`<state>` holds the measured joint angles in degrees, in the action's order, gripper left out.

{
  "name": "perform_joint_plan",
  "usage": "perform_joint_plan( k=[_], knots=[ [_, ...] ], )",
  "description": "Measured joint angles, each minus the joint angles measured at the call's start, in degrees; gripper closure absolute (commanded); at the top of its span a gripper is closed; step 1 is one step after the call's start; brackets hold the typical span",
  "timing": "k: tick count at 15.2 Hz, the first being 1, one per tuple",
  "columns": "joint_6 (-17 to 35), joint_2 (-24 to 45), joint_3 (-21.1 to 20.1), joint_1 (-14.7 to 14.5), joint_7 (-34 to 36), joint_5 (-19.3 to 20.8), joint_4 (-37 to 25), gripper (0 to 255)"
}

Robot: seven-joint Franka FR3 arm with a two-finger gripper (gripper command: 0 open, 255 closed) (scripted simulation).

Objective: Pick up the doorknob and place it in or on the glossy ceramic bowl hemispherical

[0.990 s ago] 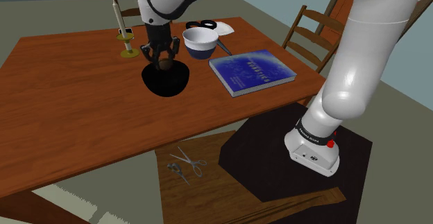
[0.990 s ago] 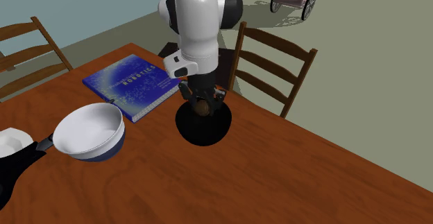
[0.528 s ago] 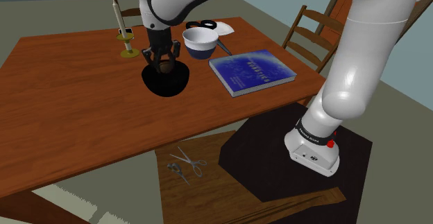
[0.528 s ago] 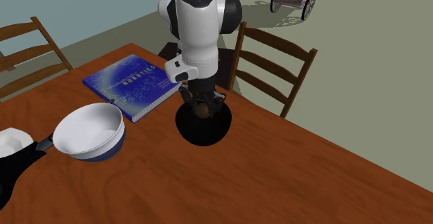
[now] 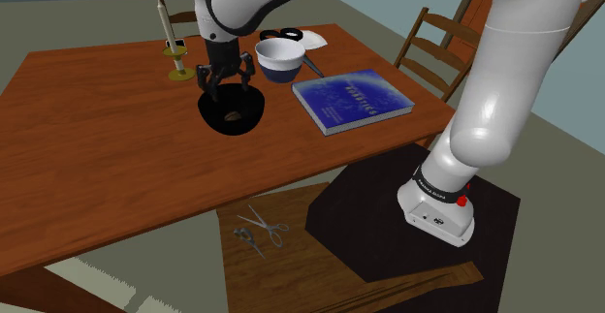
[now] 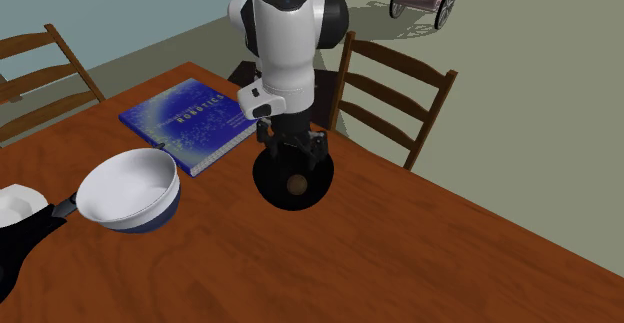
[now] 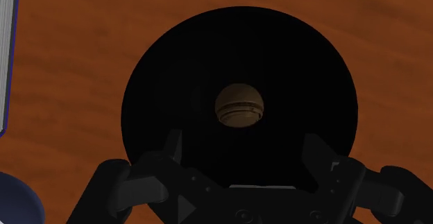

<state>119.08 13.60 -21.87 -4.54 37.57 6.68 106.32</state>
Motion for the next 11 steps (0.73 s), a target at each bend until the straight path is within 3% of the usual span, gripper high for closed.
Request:
perform_joint_plan(
  k=[5,11],
  knots=[
    [-5.74,-1.92,-0.3,0.11,-0.66,-1.01,-4.05,0],
    [-6.59,-2.28,-0.34,0.15,-0.8,-1.2,-4.51,0]
  ],
)
